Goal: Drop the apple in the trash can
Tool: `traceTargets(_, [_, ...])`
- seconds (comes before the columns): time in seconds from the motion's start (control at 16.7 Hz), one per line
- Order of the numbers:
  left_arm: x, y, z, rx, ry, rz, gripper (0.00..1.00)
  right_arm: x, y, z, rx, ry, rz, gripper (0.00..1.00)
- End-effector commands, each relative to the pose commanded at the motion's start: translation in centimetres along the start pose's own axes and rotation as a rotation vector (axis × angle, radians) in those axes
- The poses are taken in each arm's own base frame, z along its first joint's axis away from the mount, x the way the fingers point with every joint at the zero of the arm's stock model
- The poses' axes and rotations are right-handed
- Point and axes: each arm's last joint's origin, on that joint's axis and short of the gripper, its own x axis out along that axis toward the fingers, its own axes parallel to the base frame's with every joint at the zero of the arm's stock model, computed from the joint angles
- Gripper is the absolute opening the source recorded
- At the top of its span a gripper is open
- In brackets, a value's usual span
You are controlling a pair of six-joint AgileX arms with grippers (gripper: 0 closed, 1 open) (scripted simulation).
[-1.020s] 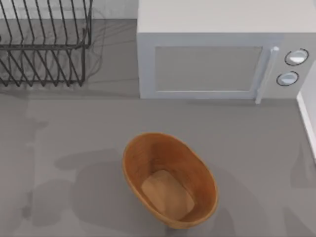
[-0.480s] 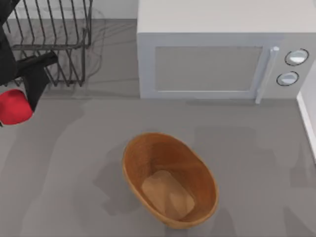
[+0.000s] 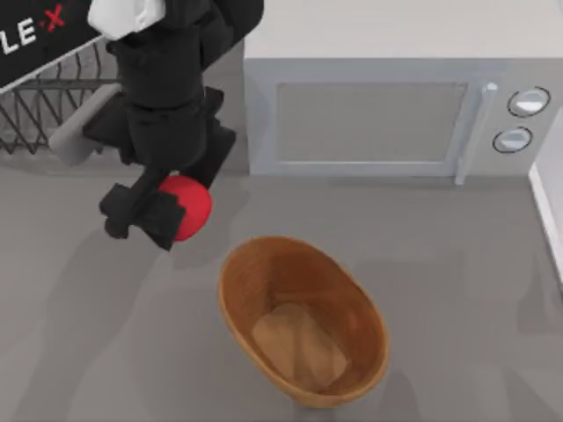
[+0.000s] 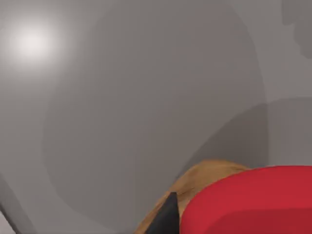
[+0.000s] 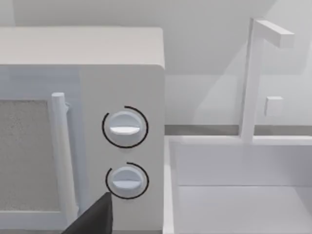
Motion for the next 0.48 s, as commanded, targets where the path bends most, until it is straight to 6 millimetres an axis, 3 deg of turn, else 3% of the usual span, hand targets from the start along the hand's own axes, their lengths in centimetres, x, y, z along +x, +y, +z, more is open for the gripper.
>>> traceTargets(0.24, [-0.4, 0.3, -6.3, -0.220, -0.008, -0.027, 0.00, 0.0, 0.0, 0.0, 0.000, 0.000, 0.000, 1.00])
traceTargets(0.48, [-0.9, 1.4, -10.5, -0.344, 0.003, -0.069, 0.00, 0.0, 0.0, 0.0, 0.000, 0.000, 0.000, 1.00])
